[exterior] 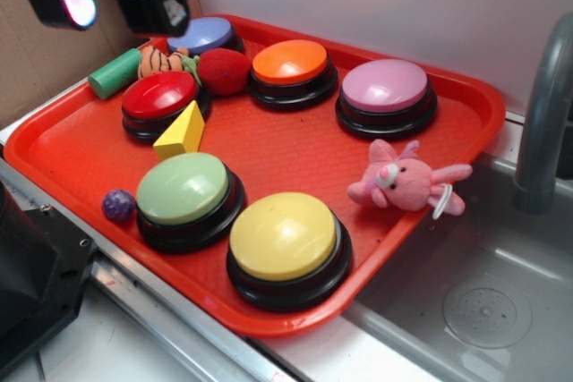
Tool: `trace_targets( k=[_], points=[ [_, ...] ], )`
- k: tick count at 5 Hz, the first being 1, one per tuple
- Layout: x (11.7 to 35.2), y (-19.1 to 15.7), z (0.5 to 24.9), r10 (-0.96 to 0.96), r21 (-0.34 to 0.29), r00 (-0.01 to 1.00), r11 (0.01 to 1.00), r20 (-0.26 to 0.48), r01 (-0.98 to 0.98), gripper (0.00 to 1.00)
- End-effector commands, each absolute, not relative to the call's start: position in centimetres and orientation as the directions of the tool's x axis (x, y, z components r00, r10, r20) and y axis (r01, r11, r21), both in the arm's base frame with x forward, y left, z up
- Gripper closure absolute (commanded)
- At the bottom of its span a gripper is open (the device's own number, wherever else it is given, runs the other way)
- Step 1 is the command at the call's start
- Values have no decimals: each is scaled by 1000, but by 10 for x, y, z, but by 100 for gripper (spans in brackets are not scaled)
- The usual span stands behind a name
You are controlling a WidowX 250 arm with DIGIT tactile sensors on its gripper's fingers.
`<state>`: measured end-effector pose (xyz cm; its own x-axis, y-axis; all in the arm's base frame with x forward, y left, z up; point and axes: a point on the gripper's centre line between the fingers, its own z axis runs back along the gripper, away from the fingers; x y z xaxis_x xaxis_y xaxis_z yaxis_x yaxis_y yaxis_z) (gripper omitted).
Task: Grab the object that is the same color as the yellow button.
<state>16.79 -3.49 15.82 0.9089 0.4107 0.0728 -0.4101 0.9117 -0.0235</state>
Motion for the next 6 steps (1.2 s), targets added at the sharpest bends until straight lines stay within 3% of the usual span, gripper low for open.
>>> trace_targets(
  k=[1,3,6],
  points=[
    [186,-14,115,513,-52,849,858,128,-511,0],
    [195,-5,72,562,-62,818,827,123,-559,0],
    [195,10,40,605,-22,793,796,66,-605,0]
  ],
)
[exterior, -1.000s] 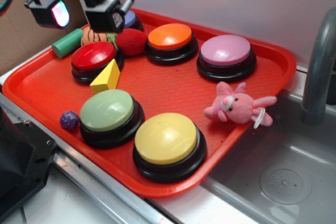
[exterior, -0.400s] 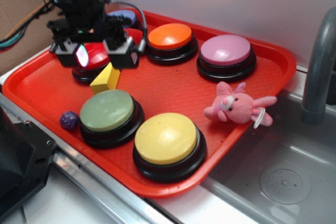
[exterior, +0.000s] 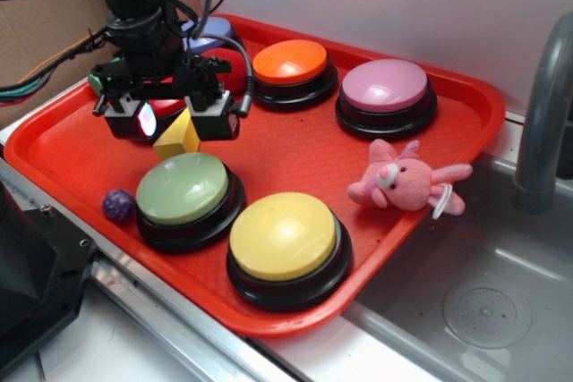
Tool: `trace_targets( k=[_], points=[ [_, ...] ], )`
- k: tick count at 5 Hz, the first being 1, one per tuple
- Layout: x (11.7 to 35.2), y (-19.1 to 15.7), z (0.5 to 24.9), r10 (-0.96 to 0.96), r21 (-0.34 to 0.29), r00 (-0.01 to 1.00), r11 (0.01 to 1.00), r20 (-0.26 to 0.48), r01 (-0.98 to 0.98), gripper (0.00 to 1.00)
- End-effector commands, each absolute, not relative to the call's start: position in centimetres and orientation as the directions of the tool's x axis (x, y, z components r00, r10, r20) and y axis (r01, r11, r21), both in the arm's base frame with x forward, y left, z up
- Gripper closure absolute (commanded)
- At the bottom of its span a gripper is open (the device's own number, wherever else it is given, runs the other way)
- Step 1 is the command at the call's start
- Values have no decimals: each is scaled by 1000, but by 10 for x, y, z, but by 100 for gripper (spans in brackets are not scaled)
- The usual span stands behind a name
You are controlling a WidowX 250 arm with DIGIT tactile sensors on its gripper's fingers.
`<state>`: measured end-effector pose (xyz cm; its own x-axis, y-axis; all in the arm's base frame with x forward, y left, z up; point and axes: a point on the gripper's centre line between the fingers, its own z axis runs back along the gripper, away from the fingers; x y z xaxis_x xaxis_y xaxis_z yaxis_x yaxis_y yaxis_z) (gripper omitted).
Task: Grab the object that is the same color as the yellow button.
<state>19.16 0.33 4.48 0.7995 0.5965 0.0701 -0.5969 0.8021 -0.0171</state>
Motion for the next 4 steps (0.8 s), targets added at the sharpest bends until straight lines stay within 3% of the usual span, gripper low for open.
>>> trace_targets(
  k=[1,3,4],
  points=[
    [195,13,31,612,-20,790,791,45,-612,0],
    [198,13,19,609,-46,792,793,28,-608,0],
    [196,12,19,622,-29,782,783,47,-621,81]
  ],
)
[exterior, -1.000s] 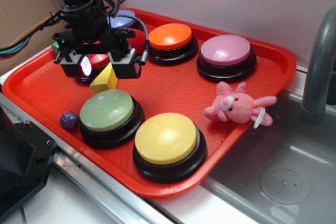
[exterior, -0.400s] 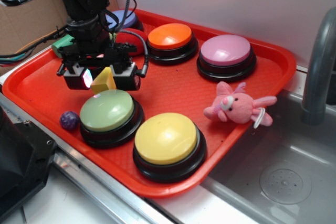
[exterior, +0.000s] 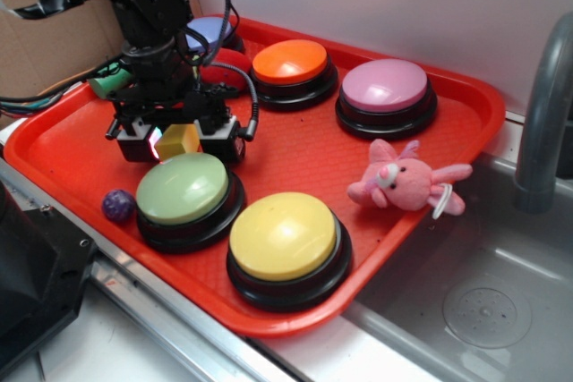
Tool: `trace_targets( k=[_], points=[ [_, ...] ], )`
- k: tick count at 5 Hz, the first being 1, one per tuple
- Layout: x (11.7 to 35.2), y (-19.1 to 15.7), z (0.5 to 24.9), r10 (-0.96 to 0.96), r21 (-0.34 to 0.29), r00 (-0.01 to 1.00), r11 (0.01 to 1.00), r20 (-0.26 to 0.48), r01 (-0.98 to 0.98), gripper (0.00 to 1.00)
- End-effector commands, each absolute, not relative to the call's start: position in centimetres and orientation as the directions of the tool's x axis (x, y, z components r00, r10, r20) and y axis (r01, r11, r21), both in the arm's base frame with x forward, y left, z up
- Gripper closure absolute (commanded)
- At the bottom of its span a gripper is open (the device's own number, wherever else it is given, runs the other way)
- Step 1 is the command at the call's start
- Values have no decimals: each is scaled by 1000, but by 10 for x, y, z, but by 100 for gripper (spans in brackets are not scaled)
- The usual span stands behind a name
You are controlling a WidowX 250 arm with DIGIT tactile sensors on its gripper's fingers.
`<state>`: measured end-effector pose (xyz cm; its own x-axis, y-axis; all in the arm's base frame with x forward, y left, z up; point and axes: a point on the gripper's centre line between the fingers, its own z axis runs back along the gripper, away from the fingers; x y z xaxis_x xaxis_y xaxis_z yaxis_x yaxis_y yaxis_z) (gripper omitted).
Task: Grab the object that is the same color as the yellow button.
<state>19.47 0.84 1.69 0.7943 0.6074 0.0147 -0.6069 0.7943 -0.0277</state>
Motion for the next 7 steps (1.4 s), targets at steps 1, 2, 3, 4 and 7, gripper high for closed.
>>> trace_targets(
  k=[1,2,3,4,7],
  points=[
    [195,8,35,618,-14,783,785,77,-619,100],
    [197,5,62,586,21,804,806,102,-591,100],
    [201,-5,97,496,15,861,865,109,-501,100],
    [206,-23,135,361,-19,927,932,101,-361,100],
    [205,-31,183,300,-122,939,952,172,-282,100]
  ],
)
